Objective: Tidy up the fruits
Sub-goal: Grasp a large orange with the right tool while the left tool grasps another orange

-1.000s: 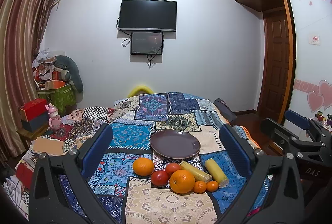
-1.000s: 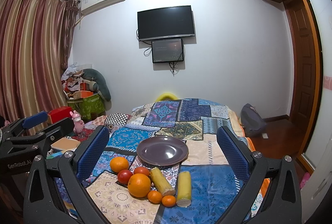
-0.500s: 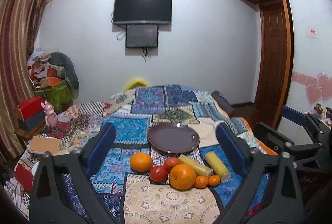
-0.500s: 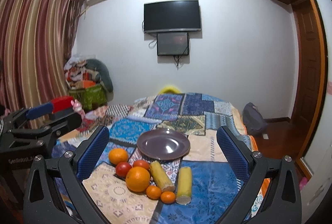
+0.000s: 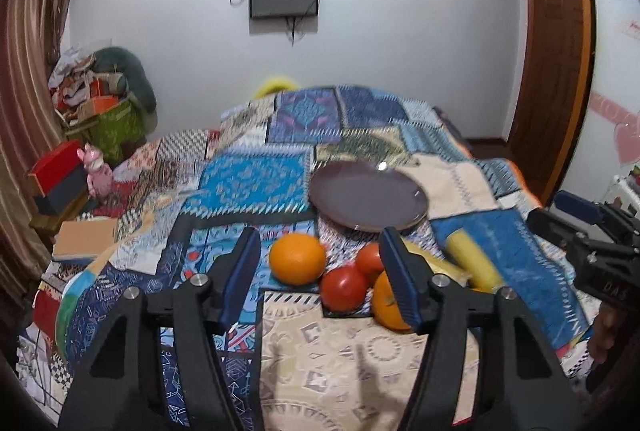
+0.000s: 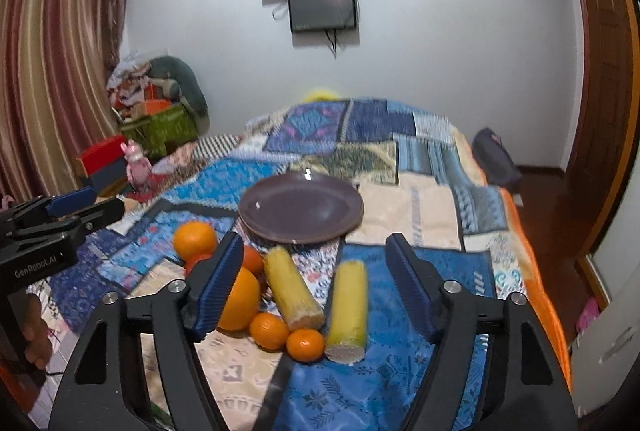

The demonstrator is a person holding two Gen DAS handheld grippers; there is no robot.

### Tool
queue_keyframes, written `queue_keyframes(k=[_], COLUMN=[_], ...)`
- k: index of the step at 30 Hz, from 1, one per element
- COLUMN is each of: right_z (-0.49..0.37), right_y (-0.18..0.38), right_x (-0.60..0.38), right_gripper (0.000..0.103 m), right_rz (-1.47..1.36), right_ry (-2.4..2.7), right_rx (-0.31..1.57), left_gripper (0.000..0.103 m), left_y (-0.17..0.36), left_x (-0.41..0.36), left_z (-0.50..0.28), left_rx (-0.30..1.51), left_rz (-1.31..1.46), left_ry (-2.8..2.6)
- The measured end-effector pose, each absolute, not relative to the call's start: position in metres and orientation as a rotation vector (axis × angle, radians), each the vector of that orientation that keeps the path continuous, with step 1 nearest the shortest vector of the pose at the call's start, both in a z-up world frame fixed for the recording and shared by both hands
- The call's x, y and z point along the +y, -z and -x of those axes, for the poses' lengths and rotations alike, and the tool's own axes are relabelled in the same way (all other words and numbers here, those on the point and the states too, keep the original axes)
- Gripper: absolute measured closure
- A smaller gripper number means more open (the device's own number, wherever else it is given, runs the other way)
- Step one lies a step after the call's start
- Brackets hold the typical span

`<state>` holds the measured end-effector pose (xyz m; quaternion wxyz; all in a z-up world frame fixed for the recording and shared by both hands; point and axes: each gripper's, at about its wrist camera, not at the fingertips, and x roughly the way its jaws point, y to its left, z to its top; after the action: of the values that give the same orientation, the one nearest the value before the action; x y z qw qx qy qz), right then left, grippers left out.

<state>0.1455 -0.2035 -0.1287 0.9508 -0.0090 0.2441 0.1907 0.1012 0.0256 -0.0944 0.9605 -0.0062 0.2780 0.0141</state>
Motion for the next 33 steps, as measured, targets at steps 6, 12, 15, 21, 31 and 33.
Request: queue_keyframes(k=[6, 12, 15, 21, 31, 33], right_z=[-0.158, -0.168, -0.172, -0.18, -0.189, -0.188], right_y=[0.146, 0.154, 0.161, 0.174, 0.191, 0.192], right_x=[-0.2, -0.18, -0.168, -0.148, -0.125, -0.123], right_gripper=[0.04, 0.045, 0.047, 0.053, 0.053, 0.053], right_rz=[0.021, 0.025, 0.043, 0.05, 0.068, 0.072], right_ry=[-0.427, -0.516, -0.552, -0.62, -0.655, -0.65], right_rx=[0.574, 0.624, 0.653, 0.718, 0.806, 0.81], left_gripper=[0.052, 0.057, 0.059, 0.059, 0.059, 0.059], left_y=[0.121, 0.139, 0.144, 0.156, 0.174, 0.176], left_x=[0.035, 0.046, 0.051, 0.059, 0.067, 0.068], left_z=[-0.125, -0.15, -0.158, -0.176, -0.206, -0.21], left_rx=[0.659, 0.727, 0.744, 0.79, 0.871, 0.881], left_rz=[-0.002, 0.029, 0.033, 0.024, 0.045, 0.051], left_ry=[-0.001, 0.012, 0.016, 0.027, 0.065, 0.077])
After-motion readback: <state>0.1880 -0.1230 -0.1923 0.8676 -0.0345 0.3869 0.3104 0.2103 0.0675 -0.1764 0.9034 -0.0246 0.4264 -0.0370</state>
